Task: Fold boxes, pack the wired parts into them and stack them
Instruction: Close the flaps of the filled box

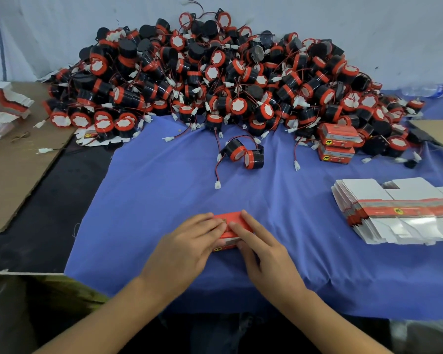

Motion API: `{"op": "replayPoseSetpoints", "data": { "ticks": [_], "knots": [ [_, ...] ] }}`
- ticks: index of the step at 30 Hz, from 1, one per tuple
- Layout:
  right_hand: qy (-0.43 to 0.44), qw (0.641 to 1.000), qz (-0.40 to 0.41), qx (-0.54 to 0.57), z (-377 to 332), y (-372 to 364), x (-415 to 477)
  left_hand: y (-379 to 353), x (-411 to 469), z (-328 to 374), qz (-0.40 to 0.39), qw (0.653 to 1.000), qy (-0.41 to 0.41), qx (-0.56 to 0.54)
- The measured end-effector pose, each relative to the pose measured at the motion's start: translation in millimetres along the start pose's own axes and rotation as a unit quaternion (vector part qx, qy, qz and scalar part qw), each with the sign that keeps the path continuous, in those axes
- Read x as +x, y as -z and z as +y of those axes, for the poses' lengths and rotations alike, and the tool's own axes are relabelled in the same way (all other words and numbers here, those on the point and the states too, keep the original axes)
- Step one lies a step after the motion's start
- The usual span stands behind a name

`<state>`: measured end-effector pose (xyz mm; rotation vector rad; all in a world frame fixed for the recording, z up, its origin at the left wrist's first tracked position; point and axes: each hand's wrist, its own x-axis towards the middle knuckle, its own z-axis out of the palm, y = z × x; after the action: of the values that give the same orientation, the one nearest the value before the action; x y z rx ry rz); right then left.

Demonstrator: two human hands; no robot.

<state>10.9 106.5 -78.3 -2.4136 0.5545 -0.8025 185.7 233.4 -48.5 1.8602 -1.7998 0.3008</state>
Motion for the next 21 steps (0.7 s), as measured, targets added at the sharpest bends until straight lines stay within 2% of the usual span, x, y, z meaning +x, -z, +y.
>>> {"op": "replayPoseSetpoints", "data": {
  "ticks": [4,9,11,13,14,16,18,20,21],
  "knots": [
    [-0.001,1.000,0.012,0.013,-1,1,0,-13,-10,2,0.025,0.995,-0.056,0.081],
    [0.006,0.999,0.032,0.007,-3,-2,1,-16,-21,0,-0.019,0.985,-0.085,0.147],
    [0.004,0.999,0.037,0.010,-5,-4,1,-18,-22,5,-0.011,0.996,-0.029,0.085],
    [-0.002,0.999,0.042,0.026,-4,-4,2,-20,-19,12,0.015,0.991,0.098,-0.095],
    [-0.007,0.998,0.050,0.037,-3,-5,3,-20,-16,15,0.031,0.972,0.160,-0.172],
    [-0.044,0.995,0.067,0.062,-2,-4,7,-24,-11,19,0.072,0.929,0.254,-0.259],
    [-0.104,0.984,0.079,0.117,-3,-2,11,-28,-4,23,0.110,0.868,0.331,-0.354],
    [-0.134,0.973,0.105,0.156,-3,0,13,-31,3,28,0.140,0.815,0.369,-0.424],
    [-0.146,0.968,0.118,0.167,-4,1,14,-33,7,30,0.144,0.805,0.377,-0.436]
  ]
}}
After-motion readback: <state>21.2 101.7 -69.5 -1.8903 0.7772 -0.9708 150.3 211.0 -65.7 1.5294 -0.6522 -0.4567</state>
